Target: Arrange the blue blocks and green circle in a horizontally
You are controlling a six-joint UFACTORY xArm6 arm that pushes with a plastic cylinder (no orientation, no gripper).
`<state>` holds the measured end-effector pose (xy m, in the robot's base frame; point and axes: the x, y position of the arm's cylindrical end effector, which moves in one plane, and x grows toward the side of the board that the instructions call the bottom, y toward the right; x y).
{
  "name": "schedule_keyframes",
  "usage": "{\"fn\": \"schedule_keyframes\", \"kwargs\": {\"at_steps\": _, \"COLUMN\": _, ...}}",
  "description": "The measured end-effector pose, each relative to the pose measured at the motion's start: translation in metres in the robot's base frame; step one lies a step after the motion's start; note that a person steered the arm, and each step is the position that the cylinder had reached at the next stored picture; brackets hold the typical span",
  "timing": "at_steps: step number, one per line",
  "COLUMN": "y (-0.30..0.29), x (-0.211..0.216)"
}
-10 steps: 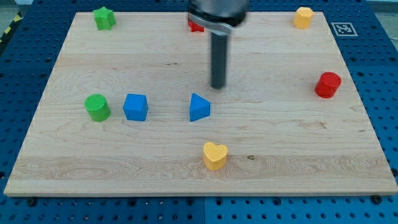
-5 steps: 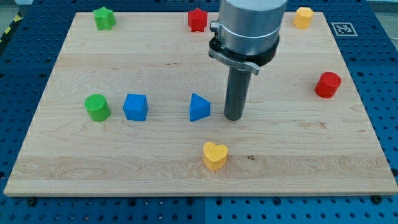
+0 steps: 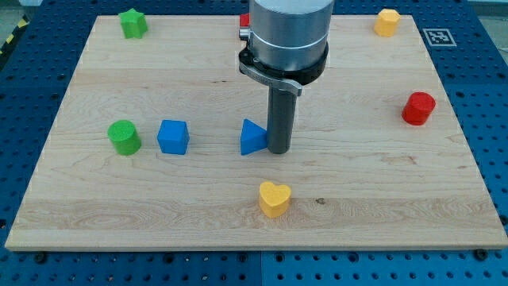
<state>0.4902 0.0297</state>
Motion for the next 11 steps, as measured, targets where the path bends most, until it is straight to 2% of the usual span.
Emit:
{"fn": "schedule_keyframes", "kwargs": {"at_steps": 3, "y": 0.01, "x": -0.009}}
{"fn": "schedule_keyframes", "kwargs": {"at_steps": 5, "y": -0.017, "x": -0.013}}
{"fn": "schedule_keyframes", "kwargs": {"at_steps": 11, "y": -0.03, "x": -0.017}}
